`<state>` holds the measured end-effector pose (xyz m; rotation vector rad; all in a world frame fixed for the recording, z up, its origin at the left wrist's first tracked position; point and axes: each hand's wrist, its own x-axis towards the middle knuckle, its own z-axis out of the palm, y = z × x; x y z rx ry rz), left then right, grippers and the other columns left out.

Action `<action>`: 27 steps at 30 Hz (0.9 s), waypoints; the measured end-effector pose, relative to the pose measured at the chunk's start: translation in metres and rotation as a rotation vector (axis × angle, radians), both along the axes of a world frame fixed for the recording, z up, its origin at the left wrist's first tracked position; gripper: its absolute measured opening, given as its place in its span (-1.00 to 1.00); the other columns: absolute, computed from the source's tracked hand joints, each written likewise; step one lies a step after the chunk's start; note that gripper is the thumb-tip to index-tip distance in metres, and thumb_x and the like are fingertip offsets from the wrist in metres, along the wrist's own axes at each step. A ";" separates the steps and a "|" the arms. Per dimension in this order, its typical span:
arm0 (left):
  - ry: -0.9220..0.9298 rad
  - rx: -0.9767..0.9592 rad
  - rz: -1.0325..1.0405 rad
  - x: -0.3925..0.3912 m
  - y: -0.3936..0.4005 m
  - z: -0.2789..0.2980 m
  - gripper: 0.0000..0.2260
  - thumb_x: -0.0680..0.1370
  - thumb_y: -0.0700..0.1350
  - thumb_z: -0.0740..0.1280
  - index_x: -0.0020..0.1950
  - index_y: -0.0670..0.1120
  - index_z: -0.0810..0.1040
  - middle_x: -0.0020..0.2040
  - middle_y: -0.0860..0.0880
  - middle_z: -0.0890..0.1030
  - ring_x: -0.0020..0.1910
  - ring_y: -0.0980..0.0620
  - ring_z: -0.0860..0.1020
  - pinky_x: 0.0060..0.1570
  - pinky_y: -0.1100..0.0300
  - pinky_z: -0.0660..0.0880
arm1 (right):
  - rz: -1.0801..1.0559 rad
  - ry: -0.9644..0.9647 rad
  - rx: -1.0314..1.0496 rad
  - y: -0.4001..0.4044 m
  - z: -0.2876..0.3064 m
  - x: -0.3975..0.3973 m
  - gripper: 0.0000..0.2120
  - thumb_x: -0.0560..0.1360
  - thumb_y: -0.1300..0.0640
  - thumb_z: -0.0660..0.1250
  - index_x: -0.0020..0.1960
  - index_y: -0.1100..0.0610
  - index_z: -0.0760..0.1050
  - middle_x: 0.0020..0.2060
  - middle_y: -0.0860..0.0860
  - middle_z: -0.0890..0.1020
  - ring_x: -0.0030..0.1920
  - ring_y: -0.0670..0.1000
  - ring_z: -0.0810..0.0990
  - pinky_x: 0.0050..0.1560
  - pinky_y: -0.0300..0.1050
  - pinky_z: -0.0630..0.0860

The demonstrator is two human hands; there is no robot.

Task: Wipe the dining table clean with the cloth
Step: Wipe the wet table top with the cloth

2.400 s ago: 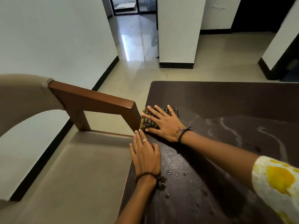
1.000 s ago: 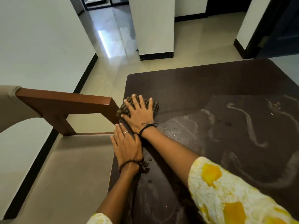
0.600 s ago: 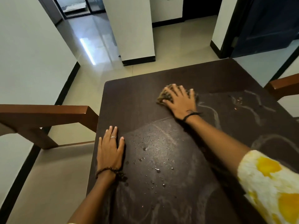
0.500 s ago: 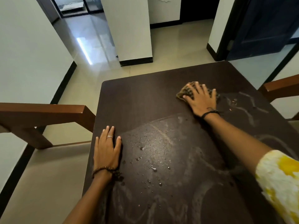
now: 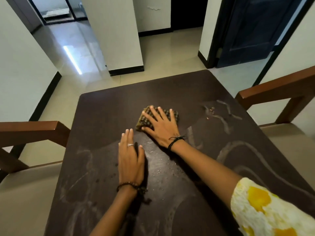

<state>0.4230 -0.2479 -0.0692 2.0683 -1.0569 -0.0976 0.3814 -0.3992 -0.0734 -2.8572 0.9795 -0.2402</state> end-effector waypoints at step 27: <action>-0.178 0.380 -0.113 -0.066 -0.056 -0.015 -0.39 0.47 0.27 -0.30 0.44 0.02 -0.14 0.47 0.07 -0.13 0.44 0.17 -0.16 0.41 0.16 -0.25 | -0.368 0.015 -0.033 -0.126 -0.004 -0.176 -0.46 0.57 -0.24 -0.04 0.51 -0.11 0.03 0.52 -0.01 0.07 0.51 0.05 -0.01 0.43 0.16 -0.24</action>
